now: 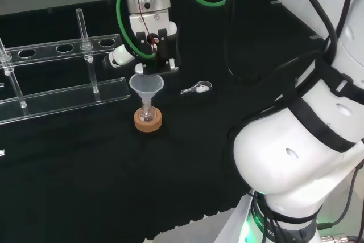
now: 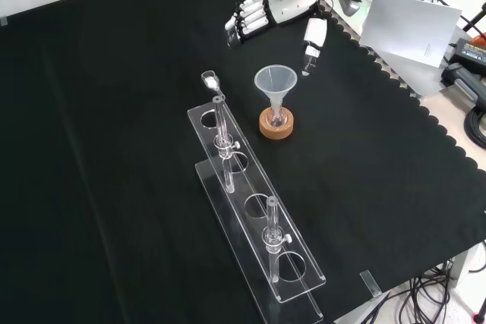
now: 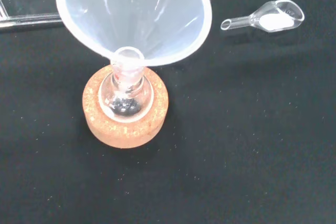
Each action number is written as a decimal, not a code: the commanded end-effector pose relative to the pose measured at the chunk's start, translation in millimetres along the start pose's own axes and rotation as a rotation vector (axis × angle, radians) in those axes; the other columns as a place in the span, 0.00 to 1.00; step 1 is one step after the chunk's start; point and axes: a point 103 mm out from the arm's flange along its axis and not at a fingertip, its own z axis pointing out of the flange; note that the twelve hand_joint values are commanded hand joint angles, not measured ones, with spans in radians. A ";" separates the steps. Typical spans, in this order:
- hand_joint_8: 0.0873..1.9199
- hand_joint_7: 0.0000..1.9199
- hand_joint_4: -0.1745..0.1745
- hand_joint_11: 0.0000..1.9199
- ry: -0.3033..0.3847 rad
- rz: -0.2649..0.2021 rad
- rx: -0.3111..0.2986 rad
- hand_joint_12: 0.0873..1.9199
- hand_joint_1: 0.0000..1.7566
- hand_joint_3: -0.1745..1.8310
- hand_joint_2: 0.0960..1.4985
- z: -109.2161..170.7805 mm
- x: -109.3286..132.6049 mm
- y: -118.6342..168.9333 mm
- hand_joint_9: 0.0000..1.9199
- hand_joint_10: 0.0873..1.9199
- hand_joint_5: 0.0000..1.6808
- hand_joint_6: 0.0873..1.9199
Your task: Pick up the weighing funnel.
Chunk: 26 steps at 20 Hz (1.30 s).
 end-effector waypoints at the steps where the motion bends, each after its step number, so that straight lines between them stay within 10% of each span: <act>1: 0.04 0.00 0.53 0.00 -0.013 -0.024 0.000 0.19 0.11 0.09 0.39 -1.0 -2.5 5.1 0.00 0.02 0.00 0.00; 14: 0.06 0.00 0.53 0.00 -0.145 -0.276 -0.068 0.28 0.13 0.09 0.40 -29.8 -23.4 25.5 0.00 0.03 0.00 0.00; 26: 0.07 0.00 0.52 0.00 -0.195 -0.285 -0.083 0.29 0.15 0.09 0.41 -58.4 -76.3 59.1 0.00 0.05 0.00 0.00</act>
